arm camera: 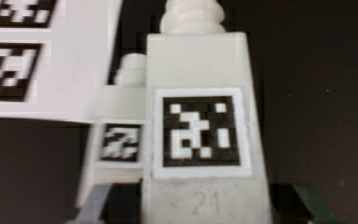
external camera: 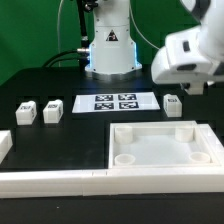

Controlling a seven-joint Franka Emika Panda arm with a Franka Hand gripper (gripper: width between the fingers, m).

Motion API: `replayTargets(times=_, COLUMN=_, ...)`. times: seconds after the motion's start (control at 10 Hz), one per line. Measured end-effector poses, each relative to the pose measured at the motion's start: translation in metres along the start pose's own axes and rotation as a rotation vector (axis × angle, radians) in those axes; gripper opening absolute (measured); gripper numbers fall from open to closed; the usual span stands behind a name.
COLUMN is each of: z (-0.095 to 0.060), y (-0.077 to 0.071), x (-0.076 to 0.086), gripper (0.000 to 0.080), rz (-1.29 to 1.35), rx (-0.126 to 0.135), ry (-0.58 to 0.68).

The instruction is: Assemble one leg

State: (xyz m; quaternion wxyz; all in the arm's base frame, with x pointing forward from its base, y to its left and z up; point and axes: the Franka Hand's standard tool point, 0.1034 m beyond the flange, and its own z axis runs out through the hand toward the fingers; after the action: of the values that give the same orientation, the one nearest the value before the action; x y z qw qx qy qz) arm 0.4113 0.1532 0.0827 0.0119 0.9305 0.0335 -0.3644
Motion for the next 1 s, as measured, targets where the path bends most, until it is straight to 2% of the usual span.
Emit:
replayTargets(times=0.1, z=-0.015, y=0.013, x=-0.003, gripper=0.0292, rz=-0.024, rx=0.013, ry=0.017)
replayTargets(times=0.2, z=-0.025, y=0.025, x=0.006, gripper=0.0292, rz=-0.051, rx=0.031, ry=0.077)
replayTargets(times=0.3, z=-0.027, y=0.024, x=0.014, gripper=0.0292, rz=-0.032, rx=0.038, ry=0.183)
replayTargets(times=0.8, z=-0.032, y=0.024, x=0.016, gripper=0.0292, rz=-0.043, rx=0.05, ry=0.679)
replayTargets(times=0.9, z=-0.044, y=0.025, x=0.018, gripper=0.0292, rz=-0.047, rx=0.051, ry=0.719)
replayTargets(times=1.0, z=-0.064, y=0.022, x=0.026, gripper=0.0292, rz=-0.051, rx=0.062, ry=0.822)
